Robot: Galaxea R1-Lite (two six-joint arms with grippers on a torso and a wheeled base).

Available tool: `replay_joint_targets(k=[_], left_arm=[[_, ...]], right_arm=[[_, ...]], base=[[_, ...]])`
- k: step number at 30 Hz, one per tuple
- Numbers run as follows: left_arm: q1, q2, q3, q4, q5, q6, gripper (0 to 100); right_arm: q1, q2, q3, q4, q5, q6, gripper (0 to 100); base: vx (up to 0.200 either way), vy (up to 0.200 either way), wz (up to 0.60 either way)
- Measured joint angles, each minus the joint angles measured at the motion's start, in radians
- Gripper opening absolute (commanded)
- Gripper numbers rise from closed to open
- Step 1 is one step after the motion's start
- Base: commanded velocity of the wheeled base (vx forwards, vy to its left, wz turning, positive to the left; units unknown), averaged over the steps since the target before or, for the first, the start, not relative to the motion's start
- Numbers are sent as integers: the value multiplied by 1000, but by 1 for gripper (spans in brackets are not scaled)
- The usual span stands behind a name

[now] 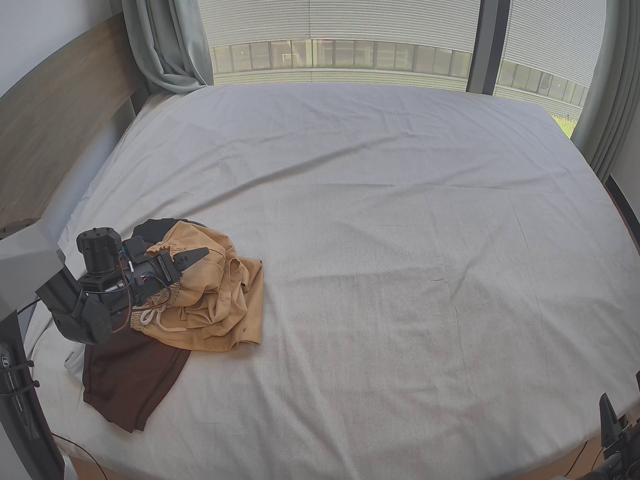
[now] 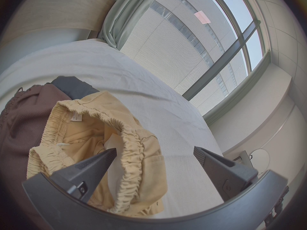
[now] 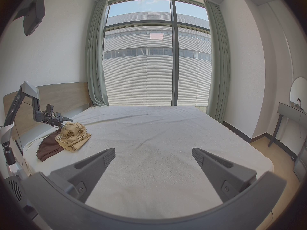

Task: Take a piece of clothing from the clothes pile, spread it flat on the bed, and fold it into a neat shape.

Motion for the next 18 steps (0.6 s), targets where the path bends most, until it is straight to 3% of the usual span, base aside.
replay_joint_targets(k=[5,6,18], left_arm=[[-1,25,-19,-1,1,-4,100],[-1,27,-22,-1,1,-5,0],[-2,50,-34,-14,1,-17,0]], right_arm=[[0,0,0,0,0,0,100],[0,0,0,0,0,0,100],[0,0,0,0,0,0,100]], base=[[0,0,0],[0,0,0],[0,0,0]])
